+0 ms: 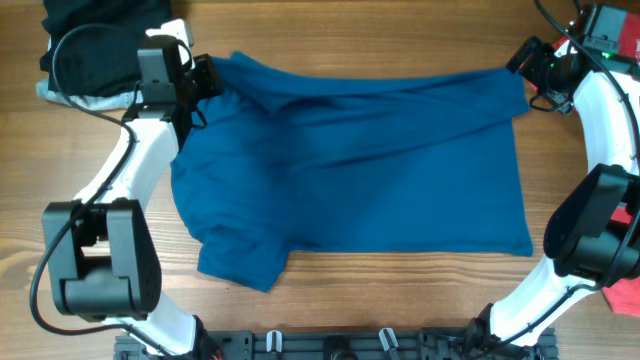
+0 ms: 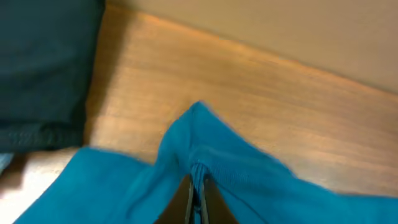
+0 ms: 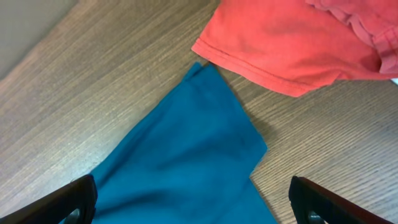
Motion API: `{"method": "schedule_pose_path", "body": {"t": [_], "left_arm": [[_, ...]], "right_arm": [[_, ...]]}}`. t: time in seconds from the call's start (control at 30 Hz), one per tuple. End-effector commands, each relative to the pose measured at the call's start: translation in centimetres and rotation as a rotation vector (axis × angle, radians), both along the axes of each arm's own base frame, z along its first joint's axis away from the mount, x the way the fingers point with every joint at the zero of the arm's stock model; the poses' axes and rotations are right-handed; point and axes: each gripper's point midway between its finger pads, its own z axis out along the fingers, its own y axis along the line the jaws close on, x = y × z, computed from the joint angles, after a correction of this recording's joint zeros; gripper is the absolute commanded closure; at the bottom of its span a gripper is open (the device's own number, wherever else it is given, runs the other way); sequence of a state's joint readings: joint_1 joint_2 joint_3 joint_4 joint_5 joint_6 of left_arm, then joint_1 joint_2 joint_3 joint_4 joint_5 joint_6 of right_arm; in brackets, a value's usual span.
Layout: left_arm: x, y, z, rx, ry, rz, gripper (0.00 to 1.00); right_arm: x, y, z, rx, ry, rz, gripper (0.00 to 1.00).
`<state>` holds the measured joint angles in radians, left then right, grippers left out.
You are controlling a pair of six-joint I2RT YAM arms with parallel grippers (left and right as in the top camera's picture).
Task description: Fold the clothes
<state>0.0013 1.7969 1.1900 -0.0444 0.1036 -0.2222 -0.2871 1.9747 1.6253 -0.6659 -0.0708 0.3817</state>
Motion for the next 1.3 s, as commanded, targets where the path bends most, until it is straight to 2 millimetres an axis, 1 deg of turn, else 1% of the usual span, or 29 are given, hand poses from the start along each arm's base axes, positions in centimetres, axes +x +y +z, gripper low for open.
{"method": "schedule_pose_path", "body": {"t": [0.0, 0.03, 0.07, 0.1, 0.13, 0.2, 0.23, 0.27, 0.3, 0.33, 0.37, 0.4, 0.47, 0.53, 0.6, 0.63, 0.67, 0.7, 0.73, 0.8, 0.97, 1.0, 1.07, 1.1, 1.27], "left_arm": [[-0.5, 1.9, 0.2, 0.054, 0.025, 0.076, 0.96], [-0.6, 1.9, 0.1, 0.055, 0.031, 0.076, 0.96], [-0.8, 1.9, 0.1, 0.038, 0.038, 0.089, 0.96], [-0.8, 1.9, 0.1, 0.021, 0.041, 0.102, 0.96], [-1.0, 1.9, 0.4, -0.008, 0.042, 0.125, 0.96], [-1.3, 1.9, 0.6, -0.009, 0.048, 0.124, 0.96], [-1.5, 1.9, 0.7, -0.009, 0.055, 0.124, 0.96], [-1.8, 1.7, 0.7, -0.012, 0.066, 0.118, 0.96], [-2.1, 1.6, 0.5, -0.015, 0.080, 0.114, 0.96], [-2.4, 1.6, 0.2, -0.014, 0.098, 0.113, 0.96], [-2.7, 1.6, -0.1, -0.013, 0.113, 0.113, 0.96], [-2.9, 1.6, -0.3, -0.013, 0.127, 0.113, 0.96], [-3.3, 1.6, -0.7, -0.012, 0.147, 0.113, 0.96], [-3.9, 1.6, -1.2, -0.010, 0.181, 0.113, 0.96], [-4.4, 1.6, -1.7, -0.008, 0.211, 0.114, 0.96], [-4.6, 1.6, -1.9, -0.008, 0.222, 0.114, 0.96], [-4.6, 1.6, -1.9, -0.008, 0.224, 0.114, 0.96], [-4.6, 1.6, -1.9, -0.008, 0.224, 0.114, 0.96], [-4.7, 1.6, -1.9, -0.008, 0.224, 0.114, 0.96], [-4.7, 1.6, -2.0, -0.008, 0.225, 0.114, 0.96], [-4.7, 1.6, -2.0, -0.008, 0.225, 0.114, 0.96], [-4.7, 1.6, -2.0, -0.008, 0.225, 0.113, 0.96], [-4.7, 1.6, -2.0, -0.008, 0.226, 0.114, 0.96], [-4.8, 1.6, -2.0, -0.008, 0.229, 0.114, 0.96], [-5.0, 1.6, -2.2, -0.008, 0.242, 0.114, 0.96]], "right_arm": [[-1.0, 0.3, -1.4, 0.025, 0.014, -0.009, 0.01], [-1.0, 0.5, -1.7, 0.034, 0.011, -0.003, 0.00], [-0.7, 1.1, -2.0, 0.063, -0.004, 0.017, 0.00], [-0.5, 1.4, -2.0, 0.078, -0.016, 0.029, 0.01], [0.1, 1.8, -1.6, 0.093, -0.045, 0.045, 0.01], [1.1, 2.1, -0.9, 0.104, -0.097, 0.066, 0.03], [1.8, 2.3, -0.4, 0.109, -0.134, 0.080, 0.05], [3.2, 2.8, 0.3, 0.123, -0.196, 0.103, 0.11], [4.3, 3.3, 0.4, 0.142, -0.238, 0.113, 0.14], [5.1, 3.9, 0.2, 0.144, -0.261, 0.130, 0.15], [5.7, 4.4, -0.3, 0.141, -0.269, 0.142, 0.15], [6.4, 5.1, -1.3, 0.133, -0.269, 0.156, 0.15], [7.8, 6.5, -4.0, 0.121, -0.260, 0.198, 0.14], [8.8, 6.8, -5.9, 0.109, -0.255, 0.211, 0.11], [9.2, 6.3, -7.4, 0.088, -0.233, 0.191, 0.12], [9.3, 5.8, -8.7, 0.070, -0.212, 0.175, 0.11], [9.4, 5.5, -9.6, 0.060, -0.198, 0.166, 0.12], [9.5, 5.4, -10.0, 0.058, -0.194, 0.164, 0.12], [9.5, 5.2, -10.2, 0.045, -0.192, 0.154, 0.12], [9.8, 4.7, -9.9, 0.017, -0.203, 0.153, 0.12], [10.2, 4.5, -9.4, 0.001, -0.225, 0.157, 0.12], [10.1, 4.2, -9.7, -0.012, -0.216, 0.146, 0.15], [9.9, 3.6, -10.5, -0.037, -0.195, 0.123, 0.16], [9.7, 3.4, -11.2, -0.047, -0.180, 0.117, 0.16], [9.1, 3.1, -13.6, -0.089, -0.126, 0.143, 0.17]]}}
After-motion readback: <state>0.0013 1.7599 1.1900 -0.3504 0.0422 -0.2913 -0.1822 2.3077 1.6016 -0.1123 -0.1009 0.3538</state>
